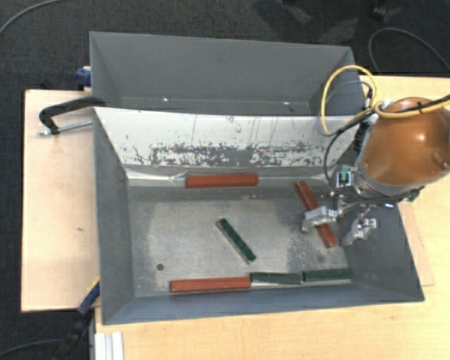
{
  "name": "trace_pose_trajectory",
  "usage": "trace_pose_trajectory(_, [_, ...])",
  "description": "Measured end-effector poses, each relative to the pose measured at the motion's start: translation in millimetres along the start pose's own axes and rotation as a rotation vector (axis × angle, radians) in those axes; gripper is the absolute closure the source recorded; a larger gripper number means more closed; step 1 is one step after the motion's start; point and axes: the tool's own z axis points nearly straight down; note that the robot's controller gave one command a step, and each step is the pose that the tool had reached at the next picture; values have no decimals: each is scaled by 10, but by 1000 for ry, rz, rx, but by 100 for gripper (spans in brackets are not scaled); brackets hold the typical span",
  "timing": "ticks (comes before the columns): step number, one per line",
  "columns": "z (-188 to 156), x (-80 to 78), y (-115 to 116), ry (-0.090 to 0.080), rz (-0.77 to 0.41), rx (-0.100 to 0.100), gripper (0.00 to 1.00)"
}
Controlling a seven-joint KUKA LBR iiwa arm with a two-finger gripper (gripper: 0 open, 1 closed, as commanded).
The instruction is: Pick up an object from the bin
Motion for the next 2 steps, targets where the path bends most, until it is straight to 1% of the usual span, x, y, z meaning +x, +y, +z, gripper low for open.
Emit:
trace_pose_trajectory(1, [-3, 17, -11, 3, -4, 6, 100])
trace_pose_trajectory(2, [-1320, -186, -284, 6, -101, 17, 100])
